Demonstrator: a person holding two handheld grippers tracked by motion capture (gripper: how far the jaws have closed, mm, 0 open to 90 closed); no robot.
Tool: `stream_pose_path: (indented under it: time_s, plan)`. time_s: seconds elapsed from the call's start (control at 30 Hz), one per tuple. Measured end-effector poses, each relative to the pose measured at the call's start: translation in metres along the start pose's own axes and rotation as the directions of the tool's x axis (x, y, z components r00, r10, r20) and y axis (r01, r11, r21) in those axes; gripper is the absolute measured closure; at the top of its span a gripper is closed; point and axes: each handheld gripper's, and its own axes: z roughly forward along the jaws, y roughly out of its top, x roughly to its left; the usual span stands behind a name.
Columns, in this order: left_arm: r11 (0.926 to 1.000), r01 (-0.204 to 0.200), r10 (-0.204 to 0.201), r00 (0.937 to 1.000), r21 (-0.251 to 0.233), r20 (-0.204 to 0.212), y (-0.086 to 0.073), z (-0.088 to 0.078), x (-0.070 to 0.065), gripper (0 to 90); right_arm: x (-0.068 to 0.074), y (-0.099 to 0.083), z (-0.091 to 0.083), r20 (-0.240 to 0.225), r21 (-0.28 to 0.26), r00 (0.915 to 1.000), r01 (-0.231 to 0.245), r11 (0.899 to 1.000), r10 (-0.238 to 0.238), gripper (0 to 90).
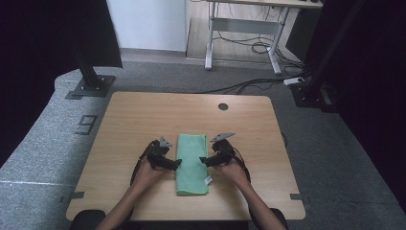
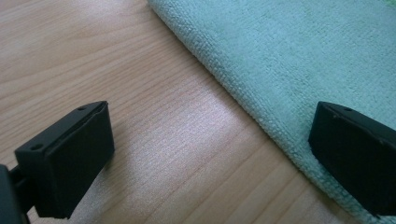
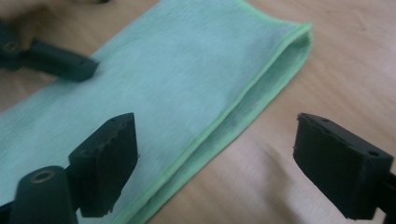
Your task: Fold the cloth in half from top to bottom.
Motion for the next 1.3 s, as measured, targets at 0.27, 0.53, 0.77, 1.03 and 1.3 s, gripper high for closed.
stream_pose_path:
  time_s: [0.27,0.53,0.77,1.03,1.3]
  plan:
    - [1.0,0.002,-0.002,1.0,-0.001,-0.001,0.0,0.0,0.0,0.0,-0.021,0.022,0.012,0.031,-0.012,0.9987,-0.041,0.999,0.041,34.6]
    - [1.0,0.001,-0.001,1.0,0.0,0.0,0.0,0.0,0.0,0.0,-0.036,0.039,0.026,0.047,-0.012,0.9979,-0.044,0.999,0.044,50.2]
    - [1.0,0.002,-0.002,1.0,0.0,0.0,0.0,0.0,0.0,0.0,-0.043,0.047,0.043,0.063,0.018,0.9974,-0.037,0.999,0.035,58.4]
    - [1.0,0.003,-0.003,1.0,0.0,0.0,0.0,0.0,0.0,0.0,-0.047,0.046,0.056,0.048,0.047,0.9982,-0.038,0.998,0.036,70.0]
    - [1.0,0.008,-0.008,0.9999,0.0,0.012,-0.004,-0.005,-0.002,1.4,-0.045,0.047,0.055,0.037,0.065,0.9992,-0.019,0.998,0.016,83.6]
